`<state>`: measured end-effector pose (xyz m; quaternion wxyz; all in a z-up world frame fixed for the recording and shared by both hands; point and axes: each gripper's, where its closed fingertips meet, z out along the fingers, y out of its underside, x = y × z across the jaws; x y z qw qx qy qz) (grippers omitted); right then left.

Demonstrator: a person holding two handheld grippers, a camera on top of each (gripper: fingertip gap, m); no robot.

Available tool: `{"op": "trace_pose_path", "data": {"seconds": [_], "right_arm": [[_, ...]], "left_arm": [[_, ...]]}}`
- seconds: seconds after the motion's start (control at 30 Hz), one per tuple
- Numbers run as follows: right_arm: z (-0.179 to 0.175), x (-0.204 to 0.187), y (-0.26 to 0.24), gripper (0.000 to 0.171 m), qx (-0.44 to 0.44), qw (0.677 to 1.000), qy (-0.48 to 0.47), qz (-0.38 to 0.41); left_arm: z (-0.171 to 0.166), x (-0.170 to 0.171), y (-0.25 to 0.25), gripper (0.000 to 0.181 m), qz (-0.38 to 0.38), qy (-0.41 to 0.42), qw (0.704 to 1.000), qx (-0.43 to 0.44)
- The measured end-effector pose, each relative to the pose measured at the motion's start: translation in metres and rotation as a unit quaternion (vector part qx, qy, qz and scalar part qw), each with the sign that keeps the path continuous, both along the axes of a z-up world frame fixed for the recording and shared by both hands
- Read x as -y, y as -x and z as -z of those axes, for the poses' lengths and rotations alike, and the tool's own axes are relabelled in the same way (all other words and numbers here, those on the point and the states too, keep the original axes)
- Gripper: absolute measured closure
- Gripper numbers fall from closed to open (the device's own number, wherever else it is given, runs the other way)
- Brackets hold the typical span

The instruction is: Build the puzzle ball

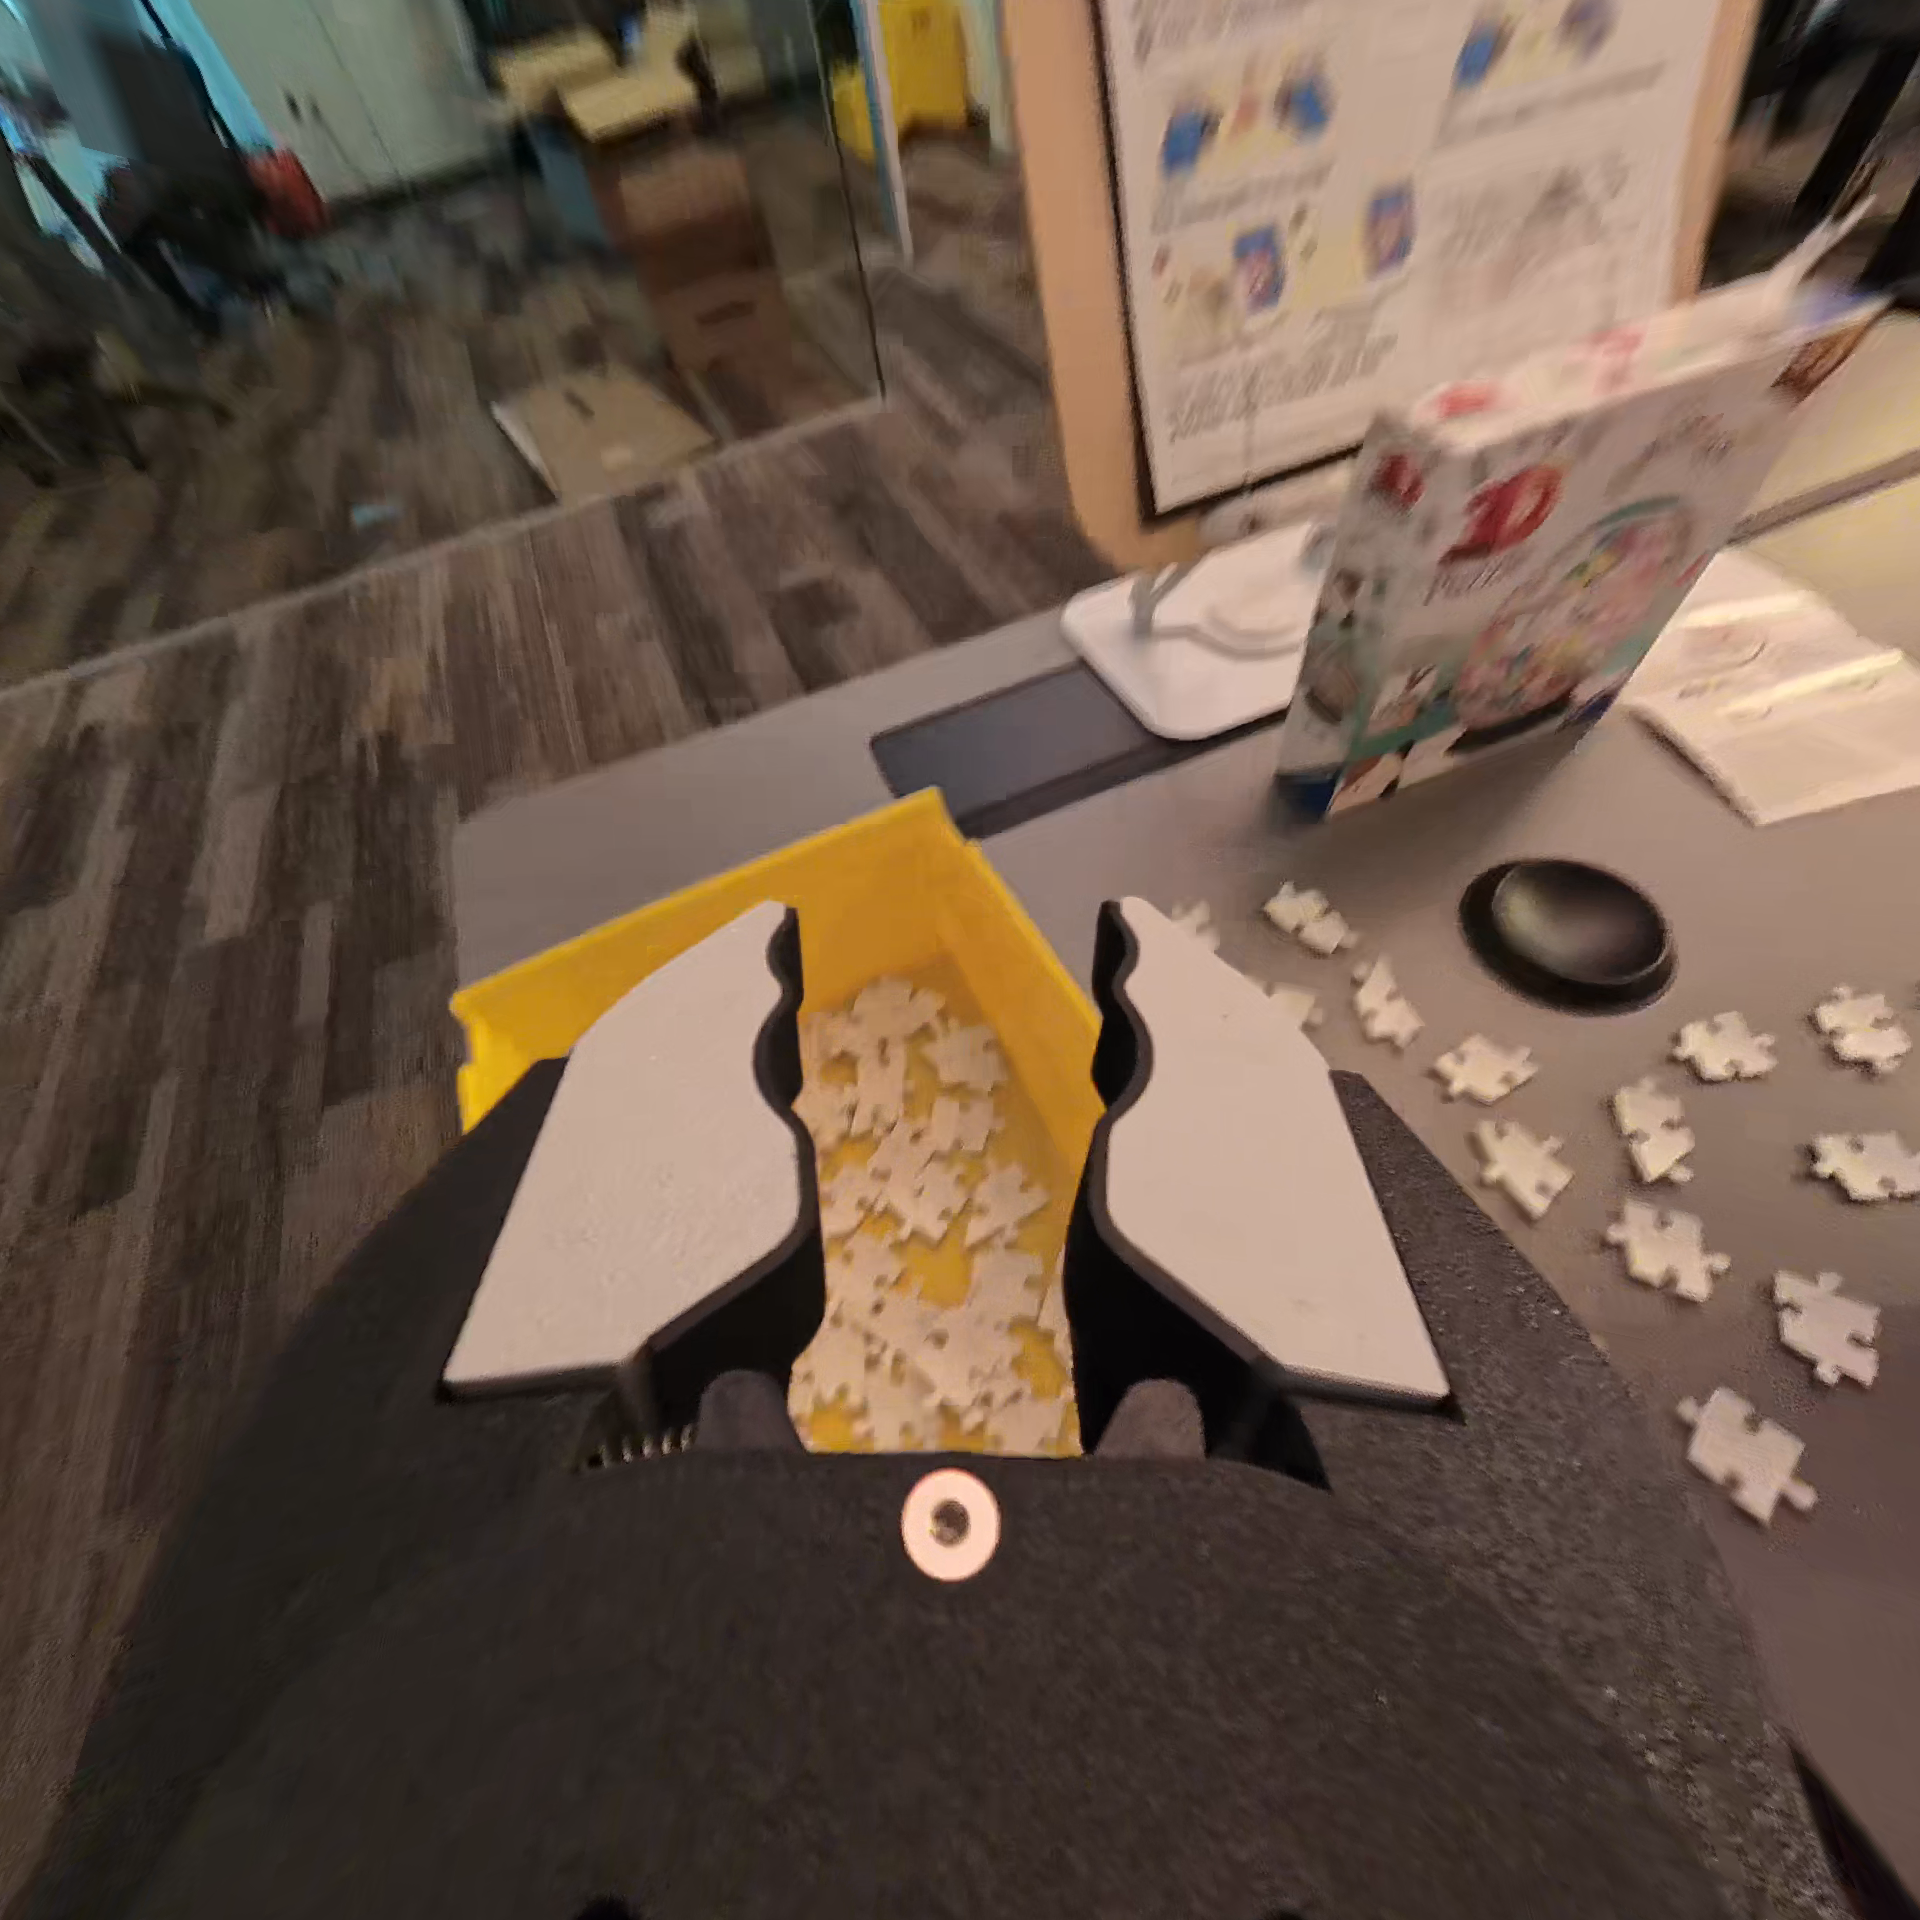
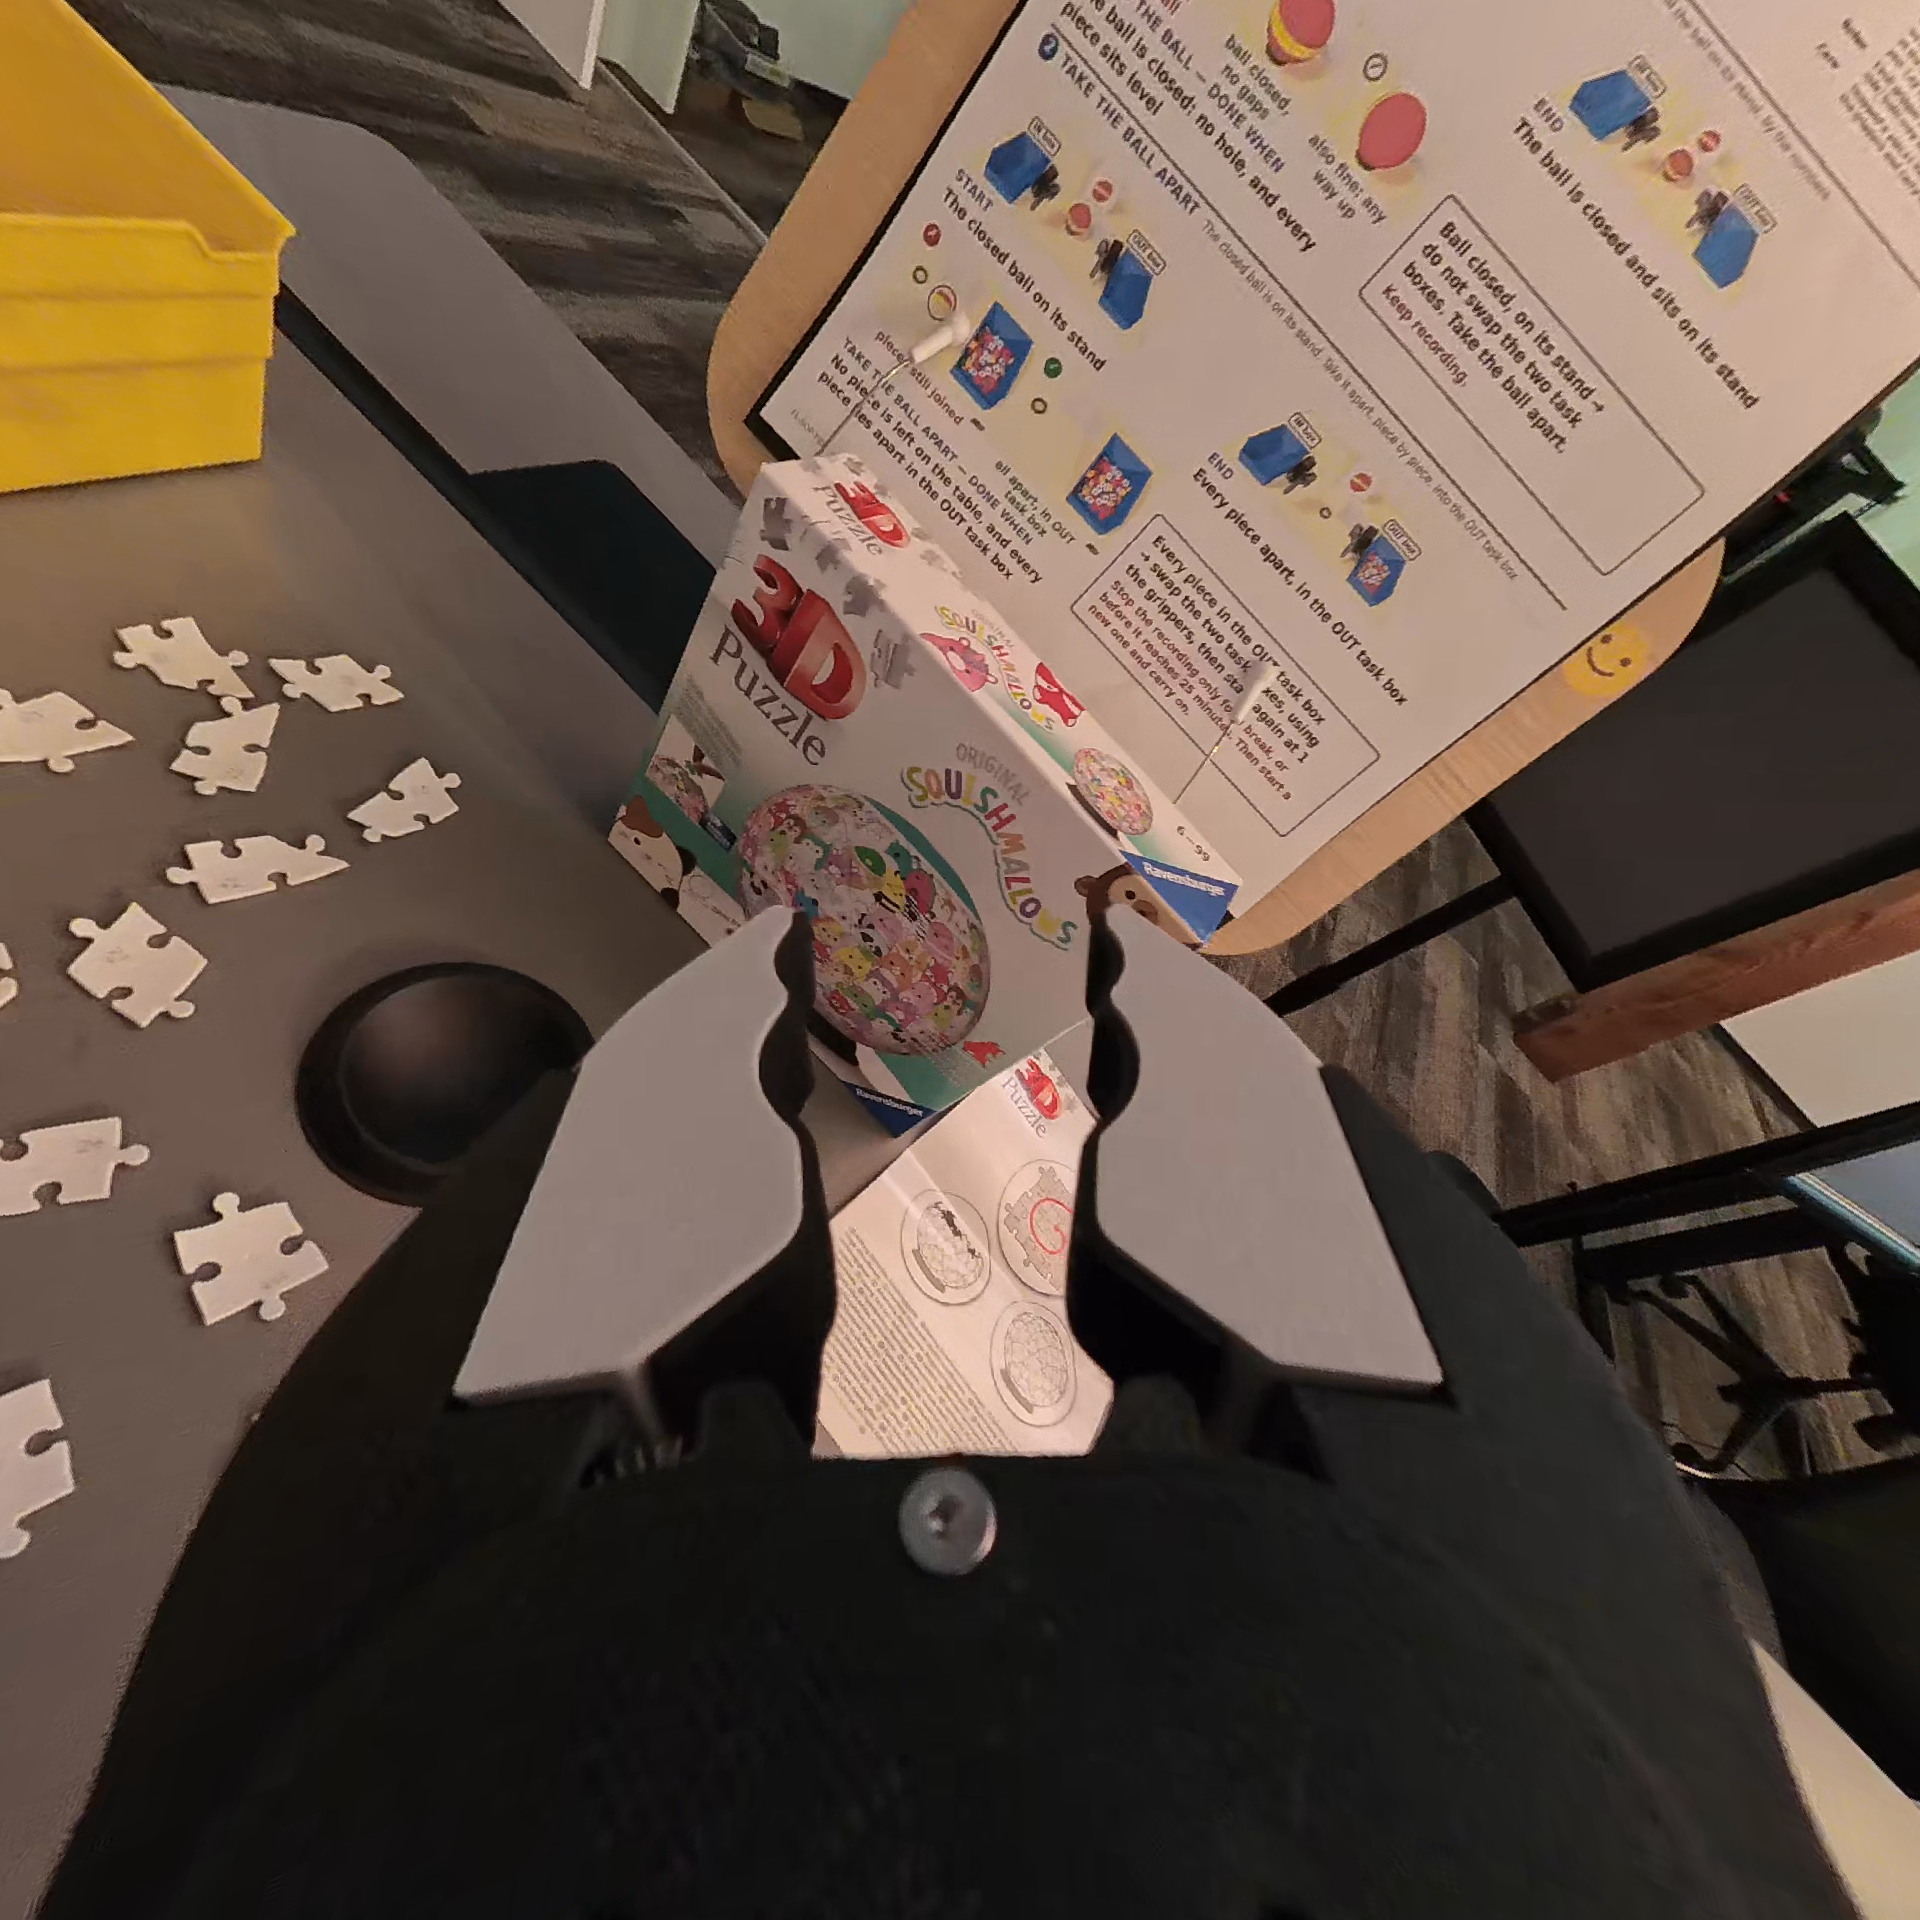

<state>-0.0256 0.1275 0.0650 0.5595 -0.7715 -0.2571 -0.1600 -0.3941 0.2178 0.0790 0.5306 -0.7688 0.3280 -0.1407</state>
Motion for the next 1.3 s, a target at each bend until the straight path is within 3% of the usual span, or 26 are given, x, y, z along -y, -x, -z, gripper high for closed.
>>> {"op": "trace_pose_path", "data": {"seconds": [0.23,0.4,0.6,0.87,1.07,1.2,1.3], "right_arm": [[0.008,-0.001,-0.003,0.119,0.027,0.999,0.024,0.004],[0.017,-0.003,-0.006,0.119,0.027,0.999,0.039,0.006],[0.031,-0.009,-0.005,0.119,0.034,0.998,0.061,0.005],[0.047,-0.015,-0.006,0.119,0.046,0.995,0.088,0.008],[0.051,-0.018,-0.012,0.120,0.054,0.994,0.098,0.017],[0.053,-0.019,-0.015,0.120,0.057,0.993,0.099,0.022],[0.056,-0.019,-0.018,0.120,0.059,0.992,0.106,0.027]], "left_arm": [[0.068,-0.042,0.033,0.148,-0.046,0.129,0.985,-0.108],[0.133,-0.073,0.048,0.148,-0.102,0.226,0.958,-0.147],[0.181,-0.098,0.066,0.148,-0.161,0.308,0.934,-0.088],[0.195,-0.102,0.054,0.144,-0.129,0.324,0.934,-0.080],[0.196,-0.107,0.047,0.142,-0.098,0.324,0.926,-0.167],[0.199,-0.115,0.028,0.141,-0.081,0.334,0.929,-0.135],[0.210,-0.115,0.032,0.141,-0.089,0.331,0.924,-0.169]]}}
